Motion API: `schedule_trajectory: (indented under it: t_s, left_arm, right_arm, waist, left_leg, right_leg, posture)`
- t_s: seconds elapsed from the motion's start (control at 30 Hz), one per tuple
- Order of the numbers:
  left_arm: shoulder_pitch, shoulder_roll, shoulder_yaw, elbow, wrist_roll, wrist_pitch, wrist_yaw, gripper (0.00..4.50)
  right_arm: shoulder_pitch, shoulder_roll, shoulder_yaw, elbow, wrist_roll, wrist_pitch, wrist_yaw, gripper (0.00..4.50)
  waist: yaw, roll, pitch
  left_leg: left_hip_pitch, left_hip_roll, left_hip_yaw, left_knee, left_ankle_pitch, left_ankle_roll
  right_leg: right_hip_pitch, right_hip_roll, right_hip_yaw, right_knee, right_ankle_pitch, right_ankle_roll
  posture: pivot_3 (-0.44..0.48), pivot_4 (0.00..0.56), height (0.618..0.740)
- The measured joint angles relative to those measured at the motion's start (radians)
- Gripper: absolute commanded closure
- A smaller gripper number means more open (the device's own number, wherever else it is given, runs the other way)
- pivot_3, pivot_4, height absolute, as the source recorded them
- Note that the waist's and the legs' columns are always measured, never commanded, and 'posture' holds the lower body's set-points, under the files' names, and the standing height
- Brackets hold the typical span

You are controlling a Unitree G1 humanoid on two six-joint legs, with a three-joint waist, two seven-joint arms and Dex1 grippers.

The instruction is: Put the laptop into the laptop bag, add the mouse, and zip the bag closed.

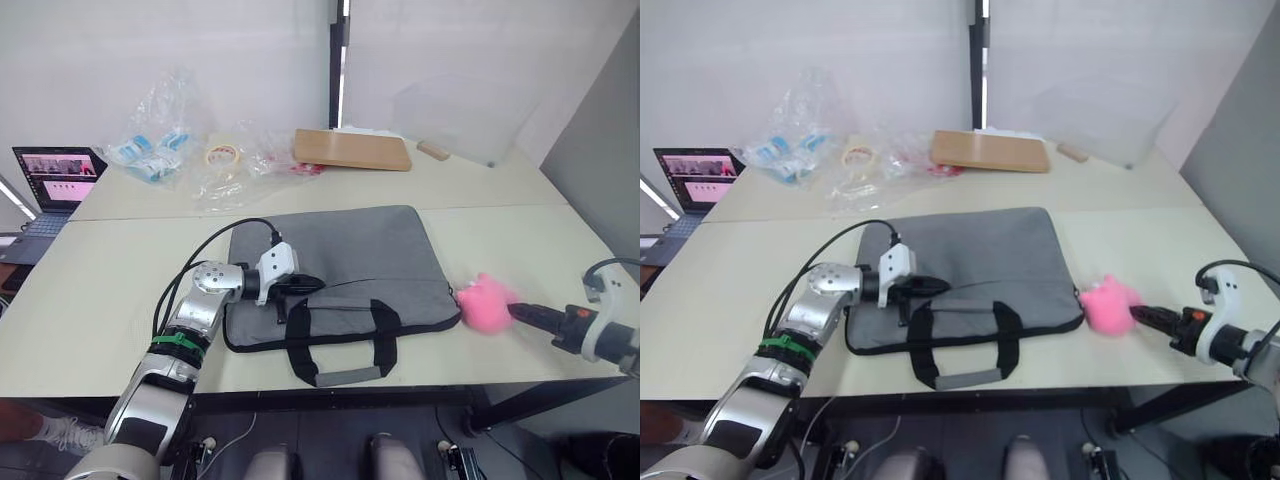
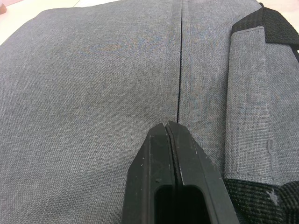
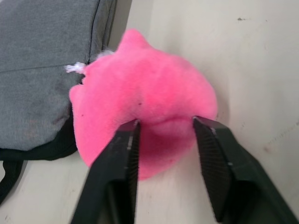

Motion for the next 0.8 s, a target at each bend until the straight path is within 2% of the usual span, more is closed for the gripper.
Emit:
schedule_trajectory:
  t_s: [0.13,0.17,0.3,0.43,0.67,0.8]
  left_arm:
    - [0.004,0.0,0.0,-0.008,0.0,0.0,0.0,4.5]
    - [0.004,-0.001,0.0,-0.009,0.0,0.0,0.0,4.5]
    - [0.005,0.001,0.0,-0.011,0.0,0.0,-0.001,4.5]
    - [-0.005,-0.003,0.0,0.002,0.0,0.0,-0.006,4.5]
    - [-0.022,-0.013,-0.001,0.027,0.0,-0.001,-0.015,4.5]
    - [-0.02,-0.012,-0.001,0.026,0.0,-0.002,-0.019,4.5]
  right_arm:
    - [0.0,-0.019,-0.032,0.0,0.01,0.0,0.021,0.16]
    - [0.006,-0.04,-0.032,-0.008,0.016,-0.001,0.052,0.03]
    - [0.04,-0.119,-0.011,-0.101,-0.005,-0.068,0.155,0.03]
    - [0.079,-0.151,0.098,-0.147,-0.143,-0.301,0.233,0.03]
    - [0.028,-0.128,0.262,-0.101,-0.32,-0.518,0.228,0.03]
    - [0.026,-0.109,0.303,-0.057,-0.395,-0.64,0.227,1.21]
  waist:
    - [0.0,0.0,0.0]
    - [0.0,0.0,0.0]
    - [0.0,0.0,0.0]
    - [0.0,-0.001,0.001]
    - [0.005,-0.002,0.001]
    - [0.007,-0.002,0.001]
  left_leg:
    - [0.0,0.0,0.0,0.0,0.0,0.0]
    - [0.0,0.0,0.0,0.0,0.0,0.0]
    - [-0.001,0.0,0.0,0.0,0.0,0.0]
    - [-0.001,0.0,0.0,0.0,0.0,0.0]
    - [-0.001,-0.001,0.0,0.0,0.0,0.0]
    - [0.0,-0.001,0.0,0.0,0.0,0.0]
  right_leg:
    - [0.0,0.0,0.0,0.0,-0.001,0.001]
    - [-0.001,0.0,0.0,0.0,-0.001,0.001]
    - [0.0,0.0,-0.001,-0.001,-0.001,0.002]
    - [0.0,0.0,-0.001,0.0,-0.002,0.003]
    - [0.0,0.0,-0.001,0.0,-0.002,0.003]
    - [-0.001,-0.001,0.0,0.0,-0.002,0.003]
  posture:
    - [0.0,0.15,0.74]
    - [0.0,0.15,0.74]
    - [0.0,0.15,0.74]
    - [0.0,0.15,0.74]
    - [0.0,0.15,0.74]
    - [0.0,0.15,0.74]
